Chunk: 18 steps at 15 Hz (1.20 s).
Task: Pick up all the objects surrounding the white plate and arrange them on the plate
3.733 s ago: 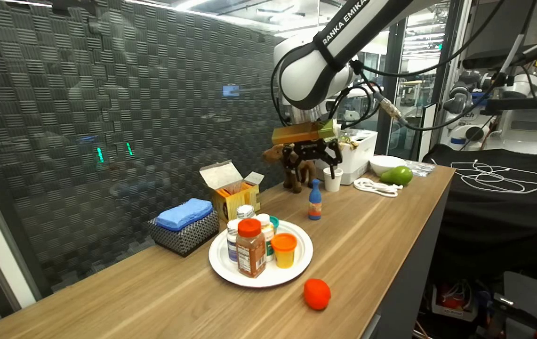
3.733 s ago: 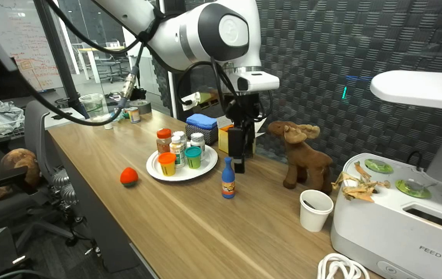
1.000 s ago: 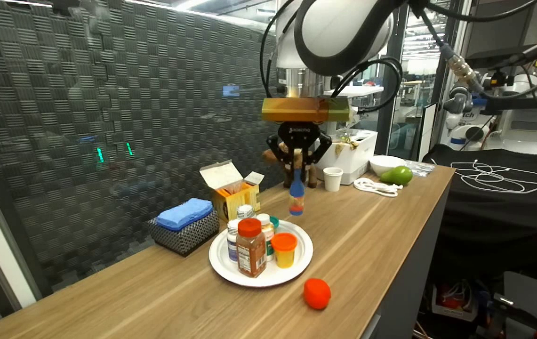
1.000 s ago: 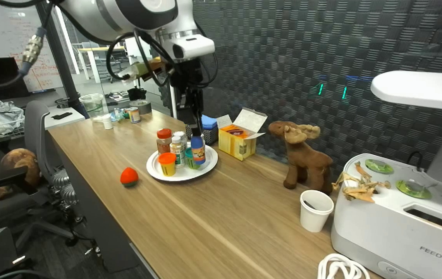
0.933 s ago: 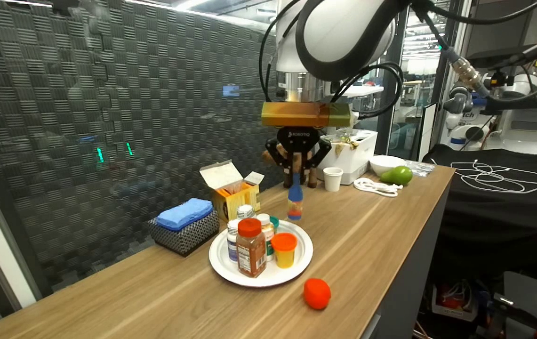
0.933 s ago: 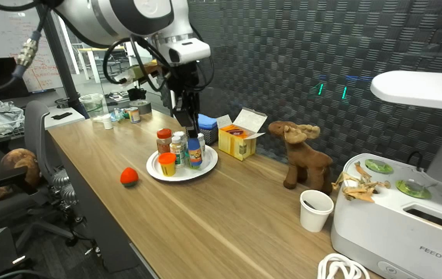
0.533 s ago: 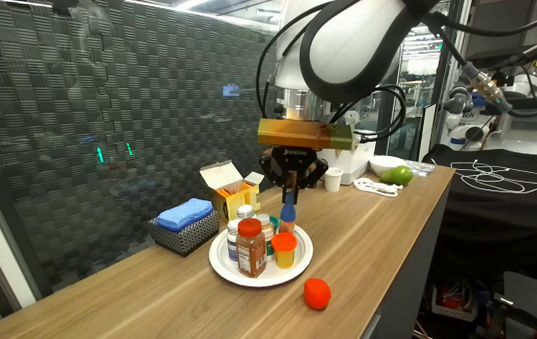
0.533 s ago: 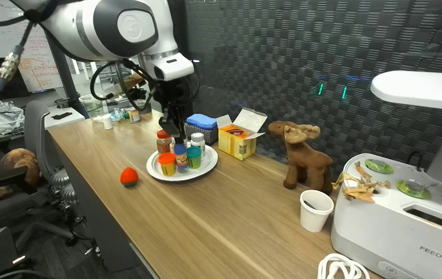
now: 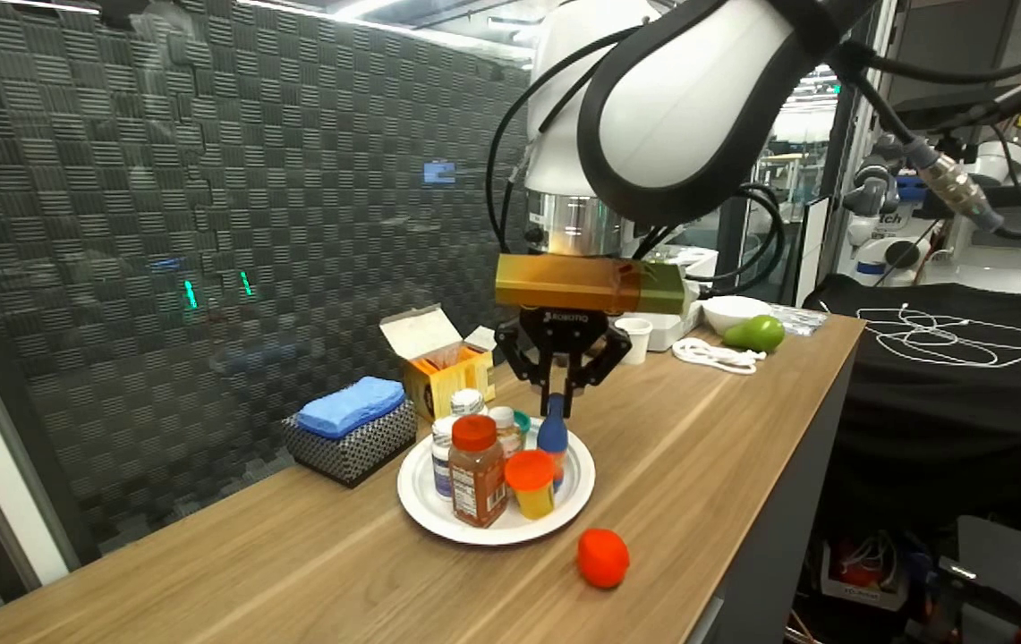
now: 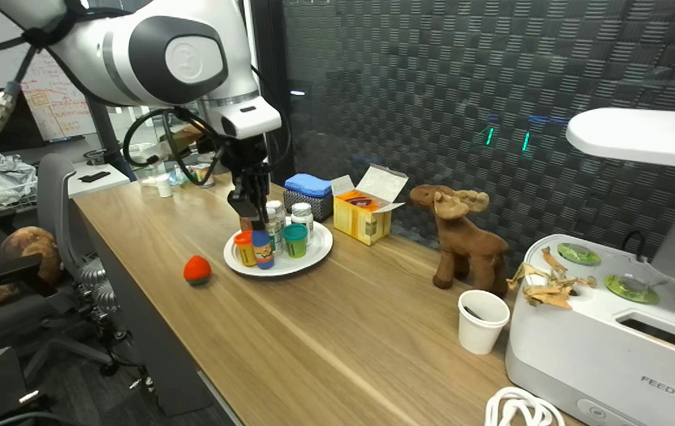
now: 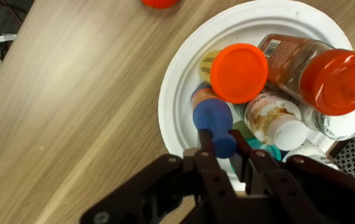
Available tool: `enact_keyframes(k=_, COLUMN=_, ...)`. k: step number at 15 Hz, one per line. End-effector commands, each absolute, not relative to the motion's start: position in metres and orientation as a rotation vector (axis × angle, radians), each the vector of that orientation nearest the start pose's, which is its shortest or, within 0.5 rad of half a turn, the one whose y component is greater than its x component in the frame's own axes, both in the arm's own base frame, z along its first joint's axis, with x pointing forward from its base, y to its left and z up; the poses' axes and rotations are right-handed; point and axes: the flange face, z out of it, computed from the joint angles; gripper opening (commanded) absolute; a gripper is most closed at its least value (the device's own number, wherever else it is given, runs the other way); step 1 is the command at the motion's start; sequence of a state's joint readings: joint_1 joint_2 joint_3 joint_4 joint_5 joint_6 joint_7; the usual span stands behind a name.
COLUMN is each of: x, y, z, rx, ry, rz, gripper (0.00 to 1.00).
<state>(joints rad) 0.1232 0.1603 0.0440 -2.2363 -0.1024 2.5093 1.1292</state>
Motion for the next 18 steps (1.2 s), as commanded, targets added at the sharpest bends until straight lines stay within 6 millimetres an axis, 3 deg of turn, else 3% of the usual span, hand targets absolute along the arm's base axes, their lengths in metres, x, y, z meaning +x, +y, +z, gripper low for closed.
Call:
enact_keyframes(k=1, x=0.535, y=0.097, z=0.308, rx=-2.801, ry=1.29, rz=-0.232, gripper=0.09)
enact_keyframes(k=8, x=0.53, y=0.105, z=0.303, rx=-2.803, ry=1.238, rz=-0.253, gripper=0.1)
enact_keyframes(k=9, x=0.529, y=0.106, z=0.301, rx=-2.816, ry=1.232, rz=-0.25, gripper=0.45)
enact_keyframes(k=10, x=0.529, y=0.106, z=0.302, rx=-2.825, ry=1.229, rz=-0.248, gripper=0.45)
enact_keyframes(k=16, x=0.523, y=0.105, z=0.328, rx=-2.847, ry=1.215, rz=-0.343, gripper=0.9)
enact_keyframes(k=18, x=0.519, y=0.104, z=0.339, rx=-2.862, ry=1.183, rz=-0.374, gripper=1.0)
